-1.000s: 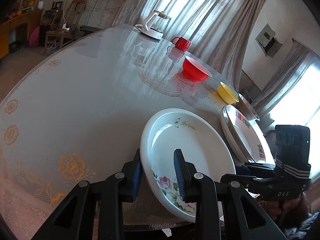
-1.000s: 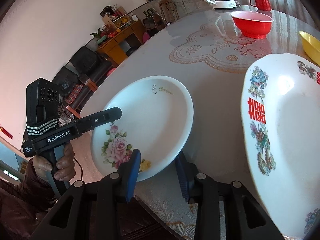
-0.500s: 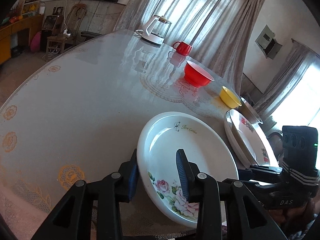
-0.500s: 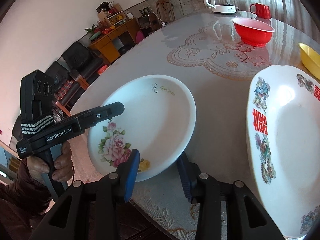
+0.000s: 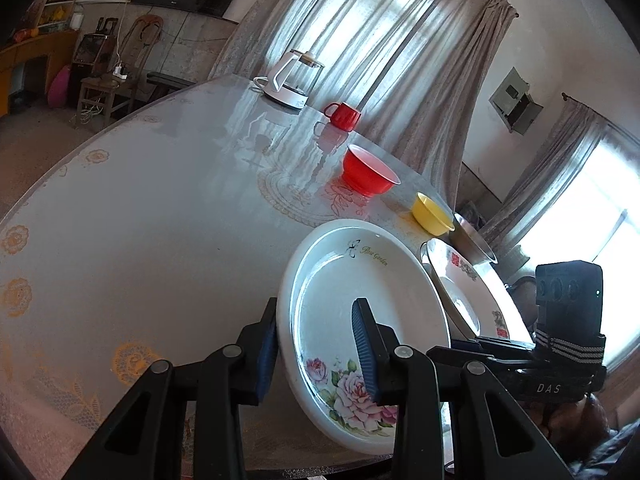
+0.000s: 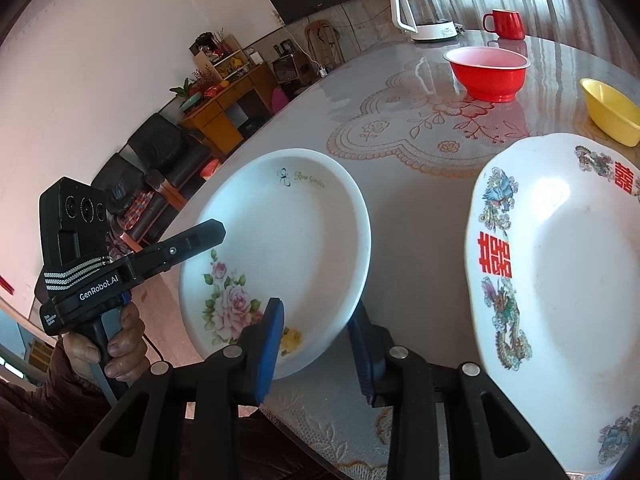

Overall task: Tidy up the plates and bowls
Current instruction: 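Lift the rose-pattern plate with both tools and carry it over the stacked plates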

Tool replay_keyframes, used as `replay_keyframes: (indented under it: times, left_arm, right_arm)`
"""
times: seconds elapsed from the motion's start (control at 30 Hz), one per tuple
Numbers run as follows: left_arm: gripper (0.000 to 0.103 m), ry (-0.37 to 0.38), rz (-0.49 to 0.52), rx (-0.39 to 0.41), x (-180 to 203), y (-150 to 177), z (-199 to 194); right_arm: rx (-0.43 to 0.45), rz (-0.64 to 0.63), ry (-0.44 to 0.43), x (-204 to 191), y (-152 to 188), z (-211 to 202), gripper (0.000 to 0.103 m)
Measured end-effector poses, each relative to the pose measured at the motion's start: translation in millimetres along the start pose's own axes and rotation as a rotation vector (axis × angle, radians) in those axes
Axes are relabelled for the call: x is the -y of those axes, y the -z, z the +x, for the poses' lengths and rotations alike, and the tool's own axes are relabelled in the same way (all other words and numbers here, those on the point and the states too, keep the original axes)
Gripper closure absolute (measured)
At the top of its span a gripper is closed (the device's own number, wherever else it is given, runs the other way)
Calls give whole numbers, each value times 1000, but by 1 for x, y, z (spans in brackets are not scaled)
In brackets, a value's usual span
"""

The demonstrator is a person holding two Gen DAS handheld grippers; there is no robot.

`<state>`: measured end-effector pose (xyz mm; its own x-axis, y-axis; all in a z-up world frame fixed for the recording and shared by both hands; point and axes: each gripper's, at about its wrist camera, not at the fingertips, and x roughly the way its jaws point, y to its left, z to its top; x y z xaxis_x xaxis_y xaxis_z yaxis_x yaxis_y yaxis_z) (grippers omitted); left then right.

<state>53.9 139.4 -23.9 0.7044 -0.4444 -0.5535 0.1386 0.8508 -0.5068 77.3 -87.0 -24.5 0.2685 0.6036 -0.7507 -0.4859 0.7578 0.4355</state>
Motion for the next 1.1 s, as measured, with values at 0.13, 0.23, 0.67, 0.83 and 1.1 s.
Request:
replay_keyframes:
  times: [0.13,0.23,0.67,0.83,1.1]
  left_arm:
    - [69,-6,3,1,3,-3,3]
    - [69,-46,3,-21,4,-5,13]
    - [70,-127,41,-47,-2,12,20]
    - [71,-48,-67,-14,-13,8,9]
    - [72,8,-35,25,7,-8,2]
  right_arm:
    - [10,5,-1,0,0,-3,71]
    - [12,10,22,2,1,0,78]
    - [-38,-25,115,-5,-1,15,79]
    - [-36,-58,153,-12,-5,20,82]
    - [45,-8,113,-7,-13,0,90]
